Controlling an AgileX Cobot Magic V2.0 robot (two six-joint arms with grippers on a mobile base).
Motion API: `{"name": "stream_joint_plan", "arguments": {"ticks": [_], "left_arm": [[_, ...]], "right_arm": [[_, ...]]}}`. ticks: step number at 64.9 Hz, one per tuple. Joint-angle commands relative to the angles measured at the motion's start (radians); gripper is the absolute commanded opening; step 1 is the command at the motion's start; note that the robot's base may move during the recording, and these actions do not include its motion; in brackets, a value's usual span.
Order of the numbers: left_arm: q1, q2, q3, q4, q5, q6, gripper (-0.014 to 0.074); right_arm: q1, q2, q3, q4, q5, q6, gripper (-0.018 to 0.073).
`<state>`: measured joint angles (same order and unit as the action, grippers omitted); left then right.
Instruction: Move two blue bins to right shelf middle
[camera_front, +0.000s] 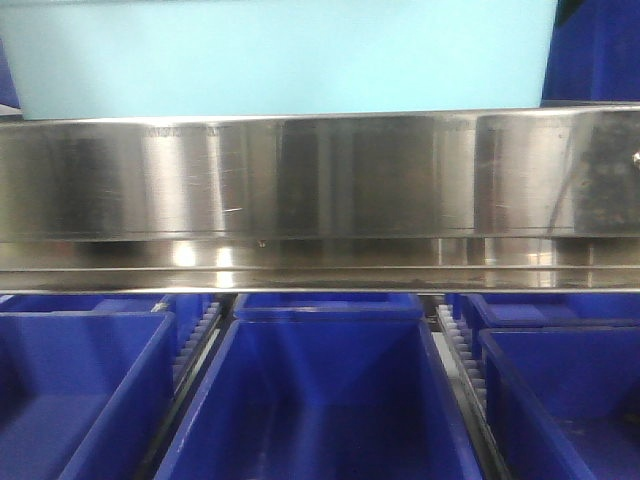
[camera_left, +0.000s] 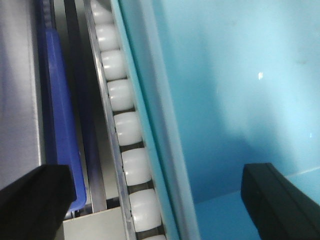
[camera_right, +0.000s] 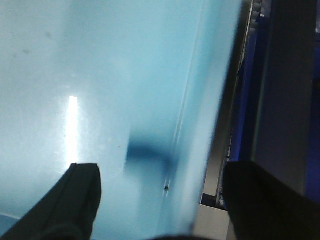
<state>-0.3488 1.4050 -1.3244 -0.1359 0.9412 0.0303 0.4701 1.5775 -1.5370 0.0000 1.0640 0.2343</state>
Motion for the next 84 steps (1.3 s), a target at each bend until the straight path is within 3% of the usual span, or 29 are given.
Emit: {"name": "stream_joint_plan", "arguments": {"ticks": [1, 9, 18, 24, 51, 72, 84], "left_arm": [[-0.005, 0.007, -0.007, 0.0, 0.012, 0.003, 0.0584], [-0.005, 0.009, -0.007, 0.0, 0.015, 0.003, 0.046], [-0.005, 0.009, -0.007, 0.0, 0.016, 0.003, 0.0149], [-0.005, 0.009, -0.007, -0.01, 0.016, 0.003, -0.0111], [-0.007, 0.005, -0.025, -0.039, 0.014, 0.003, -0.0111], [-0.007, -0.005, -0.27, -0.077, 0.05, 0.003, -0.0111], [-0.007, -0.005, -0.425, -0.117, 0.089, 0.003, -0.0111]], "right_arm": [[0.001, 0.018, 0.016, -0.012, 0.034, 0.002, 0.0347], [0.001, 0.018, 0.024, -0.012, 0.031, 0.002, 0.0143], [0.001, 0.018, 0.024, -0.012, 0.031, 0.002, -0.0153], [0.001, 0.018, 0.024, -0.012, 0.031, 0.009, -0.0153], [0.001, -0.007, 0.024, 0.0, -0.023, 0.009, -0.0154], [0.001, -0.119, 0.013, -0.024, -0.195, 0.009, -0.0154], [0.001, -0.141, -0.098, -0.055, -0.211, 0.009, -0.0154]]}}
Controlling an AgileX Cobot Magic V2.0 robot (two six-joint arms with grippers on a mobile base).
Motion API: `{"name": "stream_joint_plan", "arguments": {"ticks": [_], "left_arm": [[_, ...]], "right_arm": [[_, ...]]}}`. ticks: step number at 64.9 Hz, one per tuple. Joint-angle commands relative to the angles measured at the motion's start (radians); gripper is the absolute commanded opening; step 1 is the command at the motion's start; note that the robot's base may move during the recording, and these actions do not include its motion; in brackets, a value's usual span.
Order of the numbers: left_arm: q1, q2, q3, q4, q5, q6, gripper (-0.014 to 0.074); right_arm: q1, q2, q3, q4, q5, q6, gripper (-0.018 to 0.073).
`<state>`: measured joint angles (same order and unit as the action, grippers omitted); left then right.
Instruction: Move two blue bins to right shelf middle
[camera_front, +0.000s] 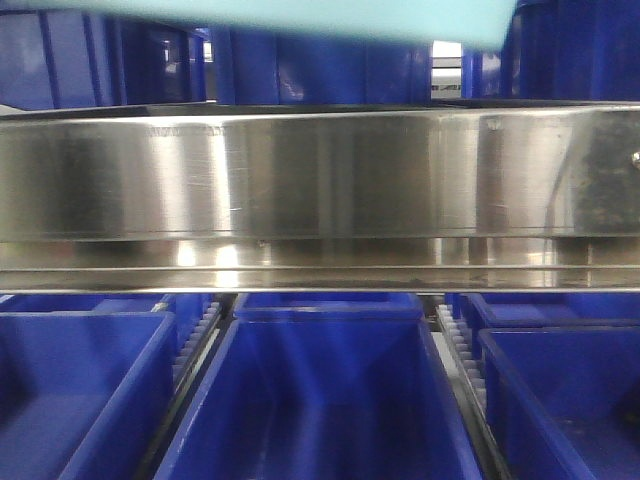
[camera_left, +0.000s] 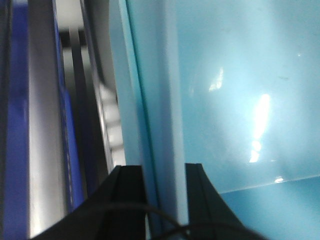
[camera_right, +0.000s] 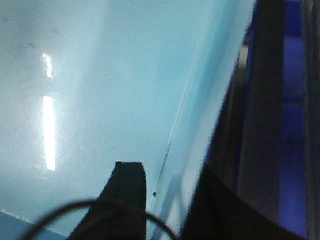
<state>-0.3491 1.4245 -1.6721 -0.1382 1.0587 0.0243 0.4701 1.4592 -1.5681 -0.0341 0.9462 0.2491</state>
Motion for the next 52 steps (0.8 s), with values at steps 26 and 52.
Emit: {"name": "stream_joint_plan", "arguments": {"ticks": [26, 52], "left_arm": [[-0.007, -0.031, -0.148, -0.13, 0.017, 0.009, -0.0111], [-0.007, -0.031, -0.148, -0.13, -0.021, 0.009, -0.0111]], "right_arm": [[0.001, -0.023, -0.277, -0.037, -0.081, -0.006, -0.0154], [0.001, -0.023, -0.277, -0.037, -0.063, -0.006, -0.0154]]}}
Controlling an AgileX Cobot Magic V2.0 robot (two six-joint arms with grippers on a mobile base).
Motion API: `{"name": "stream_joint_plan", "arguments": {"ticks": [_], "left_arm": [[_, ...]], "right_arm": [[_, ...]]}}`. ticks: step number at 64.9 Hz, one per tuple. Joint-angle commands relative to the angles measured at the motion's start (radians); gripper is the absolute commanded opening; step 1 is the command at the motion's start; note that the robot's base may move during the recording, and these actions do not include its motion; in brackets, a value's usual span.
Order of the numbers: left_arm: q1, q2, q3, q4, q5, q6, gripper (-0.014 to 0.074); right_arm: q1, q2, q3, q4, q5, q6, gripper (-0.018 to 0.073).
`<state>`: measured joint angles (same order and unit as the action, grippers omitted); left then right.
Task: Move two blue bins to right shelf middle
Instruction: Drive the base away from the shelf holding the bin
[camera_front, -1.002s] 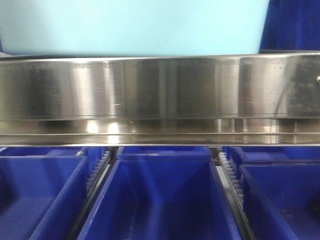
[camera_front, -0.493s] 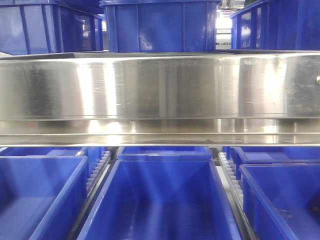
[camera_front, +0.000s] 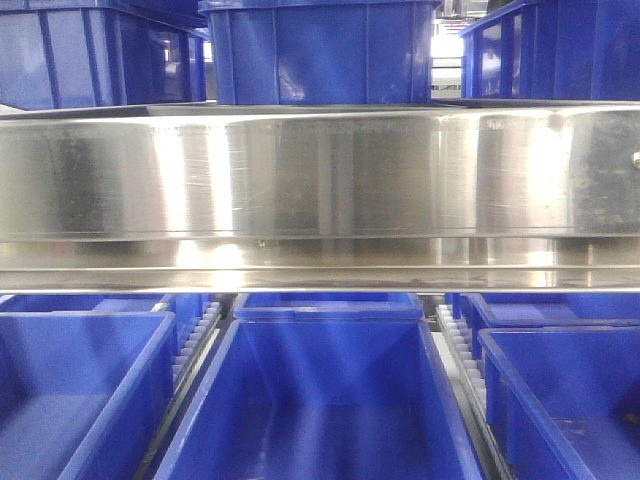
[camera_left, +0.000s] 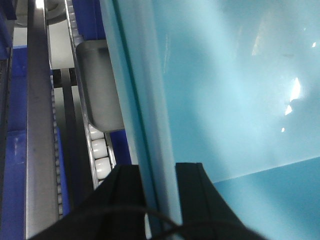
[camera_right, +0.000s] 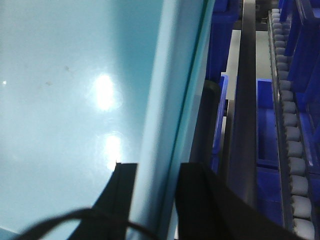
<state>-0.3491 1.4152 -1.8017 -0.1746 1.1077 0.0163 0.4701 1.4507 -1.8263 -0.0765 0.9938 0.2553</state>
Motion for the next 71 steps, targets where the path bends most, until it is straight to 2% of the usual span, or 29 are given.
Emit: {"name": "stream_joint_plan", "arguments": {"ticks": [1, 71], "left_arm": [[-0.007, -0.022, -0.018, -0.091, -0.075, 0.017, -0.0111], [-0.007, -0.022, -0.018, -0.089, -0.434, 0.017, -0.0111]], "right_arm": [[0.001, -0.014, -0.019, 0.005, -0.111, -0.012, -0.0154], [0.001, -0.014, -0.019, 0.005, -0.113, -0.012, -0.0154]]}}
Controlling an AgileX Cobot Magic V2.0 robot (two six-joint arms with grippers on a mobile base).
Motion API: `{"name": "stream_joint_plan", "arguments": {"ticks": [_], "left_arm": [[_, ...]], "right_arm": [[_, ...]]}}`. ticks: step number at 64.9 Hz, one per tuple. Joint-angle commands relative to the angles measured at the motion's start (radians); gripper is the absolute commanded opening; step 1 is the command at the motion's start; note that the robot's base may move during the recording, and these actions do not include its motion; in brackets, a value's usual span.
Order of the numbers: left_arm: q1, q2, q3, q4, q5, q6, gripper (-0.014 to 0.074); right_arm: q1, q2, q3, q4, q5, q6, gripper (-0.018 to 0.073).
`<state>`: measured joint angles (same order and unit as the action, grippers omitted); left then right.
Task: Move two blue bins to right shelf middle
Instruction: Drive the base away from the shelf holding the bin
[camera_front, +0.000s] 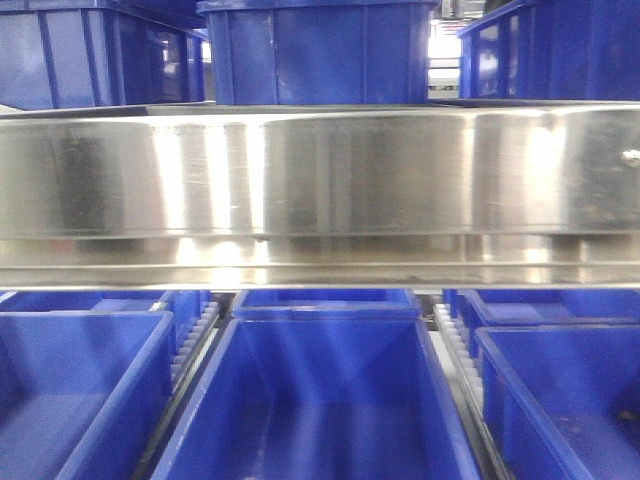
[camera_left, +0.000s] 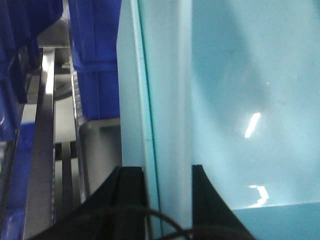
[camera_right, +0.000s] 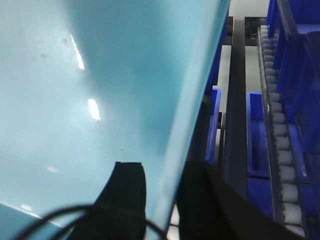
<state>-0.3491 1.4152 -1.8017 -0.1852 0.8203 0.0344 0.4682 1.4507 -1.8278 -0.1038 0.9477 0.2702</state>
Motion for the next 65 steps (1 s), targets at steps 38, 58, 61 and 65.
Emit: {"name": "stream_joint_plan", "arguments": {"ticks": [38, 58, 61, 65], "left_arm": [[-0.007, -0.02, -0.018, -0.078, -0.164, -0.001, -0.0111], [-0.007, -0.02, -0.018, -0.078, -0.164, -0.001, -0.0111], [-0.007, -0.02, -0.018, -0.078, -0.164, -0.001, -0.0111], [-0.007, -0.02, -0.018, -0.078, -0.164, -0.001, -0.0111]], "right_arm": [[0.003, -0.014, -0.017, 0.032, -0.067, -0.027, -0.0154], [0.003, -0.014, -0.017, 0.032, -0.067, -0.027, -0.0154], [0.003, -0.014, -0.017, 0.032, -0.067, -0.027, -0.0154], [0.003, -0.014, -0.017, 0.032, -0.067, -0.027, -0.0154]]}}
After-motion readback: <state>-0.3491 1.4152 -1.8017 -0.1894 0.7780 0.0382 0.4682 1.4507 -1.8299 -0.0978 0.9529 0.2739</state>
